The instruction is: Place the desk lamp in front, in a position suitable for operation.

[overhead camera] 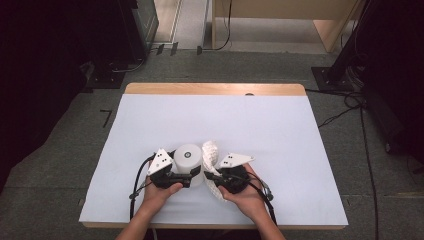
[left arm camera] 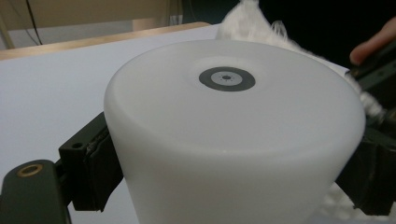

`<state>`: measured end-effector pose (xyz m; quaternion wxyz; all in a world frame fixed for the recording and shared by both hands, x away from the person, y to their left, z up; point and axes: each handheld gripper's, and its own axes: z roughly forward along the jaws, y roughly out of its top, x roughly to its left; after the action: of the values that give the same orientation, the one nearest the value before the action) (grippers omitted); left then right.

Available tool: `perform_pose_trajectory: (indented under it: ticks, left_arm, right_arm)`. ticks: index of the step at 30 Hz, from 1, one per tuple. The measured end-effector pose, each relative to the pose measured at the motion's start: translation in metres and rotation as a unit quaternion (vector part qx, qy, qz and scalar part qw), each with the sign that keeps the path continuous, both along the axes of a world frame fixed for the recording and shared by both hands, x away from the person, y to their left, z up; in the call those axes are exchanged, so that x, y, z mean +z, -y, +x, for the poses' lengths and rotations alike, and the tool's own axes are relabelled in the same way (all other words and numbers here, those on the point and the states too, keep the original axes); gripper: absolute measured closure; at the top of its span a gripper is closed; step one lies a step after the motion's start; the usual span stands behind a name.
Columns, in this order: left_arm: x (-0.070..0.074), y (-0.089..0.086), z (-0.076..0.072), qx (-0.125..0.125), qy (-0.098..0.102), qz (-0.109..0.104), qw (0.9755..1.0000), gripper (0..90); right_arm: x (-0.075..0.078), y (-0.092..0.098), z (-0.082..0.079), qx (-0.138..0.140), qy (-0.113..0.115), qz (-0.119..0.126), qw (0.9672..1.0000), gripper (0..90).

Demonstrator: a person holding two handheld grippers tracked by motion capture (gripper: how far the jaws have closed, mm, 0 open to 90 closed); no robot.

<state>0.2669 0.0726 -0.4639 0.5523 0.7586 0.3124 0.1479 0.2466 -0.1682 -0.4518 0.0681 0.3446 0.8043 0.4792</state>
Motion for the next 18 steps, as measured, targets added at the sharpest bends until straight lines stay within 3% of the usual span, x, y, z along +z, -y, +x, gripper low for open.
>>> perform_pose_trajectory:
  ticks: [2,3,5,6,7,8,12,13,15,16,17,18]
  left_arm:
    - [0.0,0.0,0.0,-0.004,0.005,0.005,1.0,9.2]
    - [0.0,0.002,-0.002,-0.009,0.014,0.017,0.9997,9.2]
    - [0.0,0.004,-0.004,-0.011,0.021,0.025,0.9994,9.2]
    - [0.0,0.008,-0.006,-0.011,0.029,0.035,0.9989,9.2]
    - [0.0,0.008,-0.006,-0.011,0.029,0.035,0.9989,9.2]
    - [0.0,0.009,-0.006,-0.01,0.029,0.037,0.9989,9.2]
    - [0.0,0.007,-0.005,-0.012,0.023,0.031,0.9992,9.2]
    - [0.0,0.005,-0.003,-0.012,0.015,0.022,0.9996,9.1]
    - [0.001,0.003,-0.001,-0.013,0.009,0.016,0.9997,9.1]
    - [0.001,0.0,0.001,-0.013,0.001,0.008,0.9999,9.1]
    - [0.001,0.0,0.001,-0.013,0.001,0.008,0.9999,9.2]
    - [0.001,-0.001,0.002,-0.012,-0.003,0.002,0.9999,9.1]
  right_arm:
    - [0.003,0.001,-0.001,0.003,0.006,0.007,1.0,81.4]
    - [0.01,0.005,-0.001,0.002,0.03,0.021,0.9993,81.4]
    - [0.012,0.006,-0.001,-0.001,0.039,0.026,0.9989,81.4]
    - [0.017,0.009,-0.002,-0.011,0.05,0.044,0.9977,81.4]
    - [0.017,0.009,-0.002,-0.011,0.05,0.044,0.9977,81.4]
    - [0.021,0.012,-0.004,-0.01,0.063,0.065,0.9959,81.5]
    - [0.023,0.011,-0.006,-0.006,0.065,0.063,0.9959,81.5]
    - [0.015,0.01,-0.002,-0.003,0.043,0.058,0.9973,81.5]
    - [0.01,0.009,0.0,-0.002,0.032,0.059,0.9978,81.4]
    - [-0.007,0.01,0.007,0.005,-0.016,0.071,0.9973,81.5]
    - [-0.007,0.01,0.007,0.005,-0.016,0.071,0.9973,81.5]
    - [-0.02,0.011,0.012,0.006,-0.057,0.073,0.9957,81.5]
